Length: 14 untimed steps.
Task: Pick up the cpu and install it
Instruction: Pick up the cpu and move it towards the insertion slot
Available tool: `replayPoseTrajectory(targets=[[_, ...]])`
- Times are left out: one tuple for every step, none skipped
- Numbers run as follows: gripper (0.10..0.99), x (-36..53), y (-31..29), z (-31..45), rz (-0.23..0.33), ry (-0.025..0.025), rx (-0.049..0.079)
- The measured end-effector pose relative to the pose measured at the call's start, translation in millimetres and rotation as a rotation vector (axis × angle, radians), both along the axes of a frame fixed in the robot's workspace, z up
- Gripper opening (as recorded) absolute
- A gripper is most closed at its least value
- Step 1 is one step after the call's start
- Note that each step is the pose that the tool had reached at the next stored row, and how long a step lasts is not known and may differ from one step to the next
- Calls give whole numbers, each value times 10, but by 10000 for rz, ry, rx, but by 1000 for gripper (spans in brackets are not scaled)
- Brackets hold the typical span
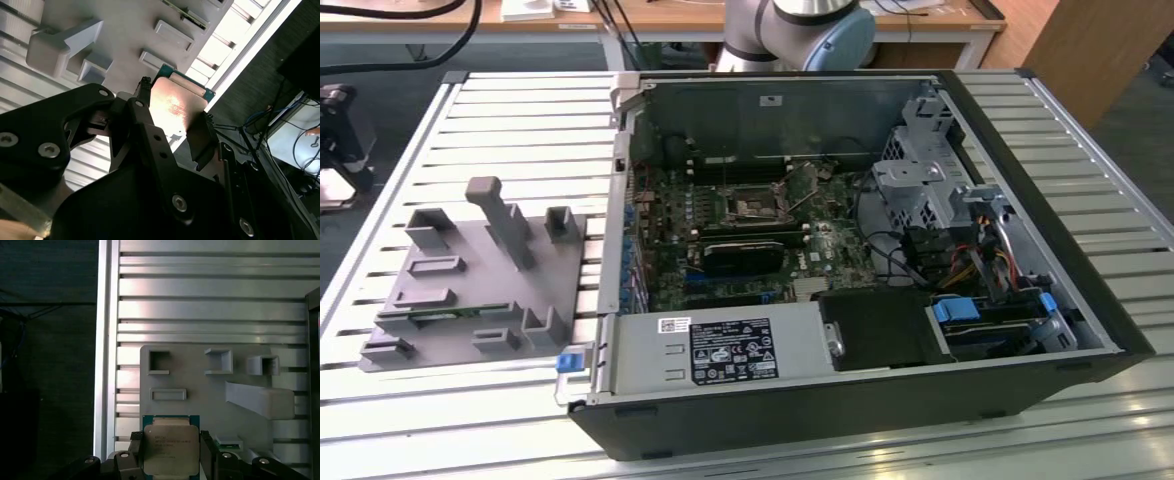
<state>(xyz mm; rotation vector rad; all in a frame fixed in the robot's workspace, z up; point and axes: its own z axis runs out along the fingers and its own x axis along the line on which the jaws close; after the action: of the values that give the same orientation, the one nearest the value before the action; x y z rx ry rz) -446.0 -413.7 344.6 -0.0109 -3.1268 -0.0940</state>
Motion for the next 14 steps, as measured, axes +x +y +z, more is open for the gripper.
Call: replayPoseTrajectory(targets=[[537,0,0,14,0,1,-1],[537,0,0,26,0,1,0],[537,0,0,38,0,1,0],[537,0,0,49,0,1,0],[537,0,0,60,0,0,0],[537,0,0,72,0,1,0],[537,0,0,84,1,0,0],[537,0,0,96,1,0,0],[537,0,0,108,1,1,0],[537,0,0,119,0,0,0],[537,0,0,131,1,0,0],[537,0,0,143,0,1,0],[537,0,0,155,0,2,-1],[537,0,0,165,1,1,0]])
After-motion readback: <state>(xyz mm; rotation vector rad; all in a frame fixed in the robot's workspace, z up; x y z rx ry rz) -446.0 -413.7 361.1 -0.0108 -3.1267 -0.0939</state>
